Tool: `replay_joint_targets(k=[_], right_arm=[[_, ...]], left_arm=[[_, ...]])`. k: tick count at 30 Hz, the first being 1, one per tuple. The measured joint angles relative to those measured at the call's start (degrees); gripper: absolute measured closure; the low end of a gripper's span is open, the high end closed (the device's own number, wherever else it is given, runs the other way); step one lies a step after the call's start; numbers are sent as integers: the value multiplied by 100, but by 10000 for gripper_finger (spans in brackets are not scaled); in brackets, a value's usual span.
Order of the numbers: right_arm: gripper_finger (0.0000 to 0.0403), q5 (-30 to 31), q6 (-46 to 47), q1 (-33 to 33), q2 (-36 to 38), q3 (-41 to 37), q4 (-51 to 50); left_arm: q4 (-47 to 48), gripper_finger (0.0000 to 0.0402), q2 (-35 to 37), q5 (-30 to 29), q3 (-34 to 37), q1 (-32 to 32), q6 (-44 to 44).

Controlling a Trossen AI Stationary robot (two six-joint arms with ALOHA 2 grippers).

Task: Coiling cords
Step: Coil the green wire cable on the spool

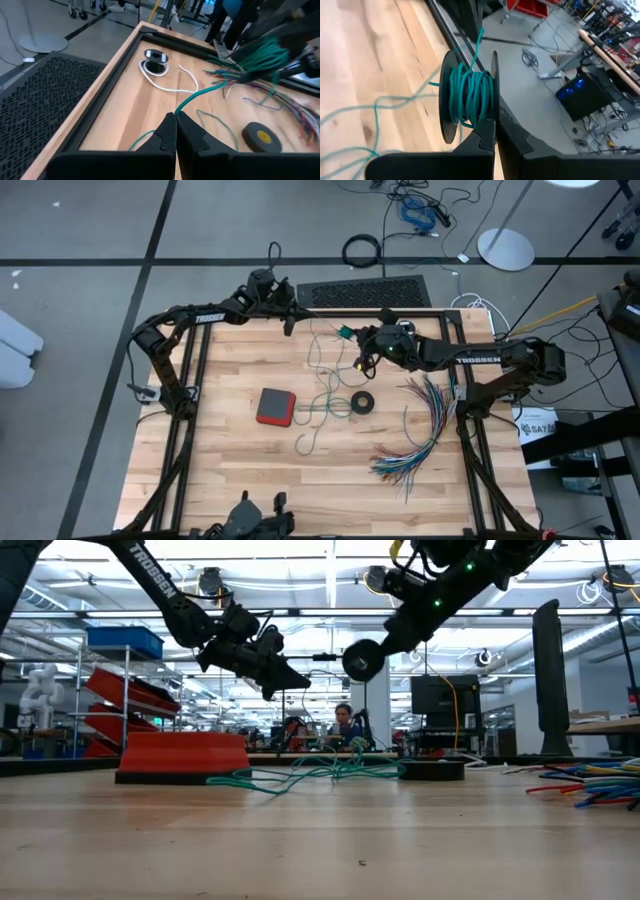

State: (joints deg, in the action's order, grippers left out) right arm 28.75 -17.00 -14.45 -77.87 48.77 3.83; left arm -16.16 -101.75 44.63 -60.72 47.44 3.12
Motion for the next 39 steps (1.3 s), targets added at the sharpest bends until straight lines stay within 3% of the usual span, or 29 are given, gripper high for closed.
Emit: replay_joint_targets(k=[14, 24, 28, 32, 39], right_arm=[[403, 26, -451, -124, -2, 0, -450], [403, 503, -579, -284, -287, 0, -529], [403, 1049, -626, -304, -452, 0, -483], [403, 1461, -666, -346, -553, 0, -97], [403, 1637, -930, -460, -555, 0, 1286]], left_arm=[[293, 401, 2, 164, -461, -121, -275], [459, 402, 4, 344, -774, -479, -437], [534, 402, 60, 346, -823, -637, -438], [522, 402, 208, 342, -827, -799, -457], [373, 402, 390, 338, -830, -1173, -576]])
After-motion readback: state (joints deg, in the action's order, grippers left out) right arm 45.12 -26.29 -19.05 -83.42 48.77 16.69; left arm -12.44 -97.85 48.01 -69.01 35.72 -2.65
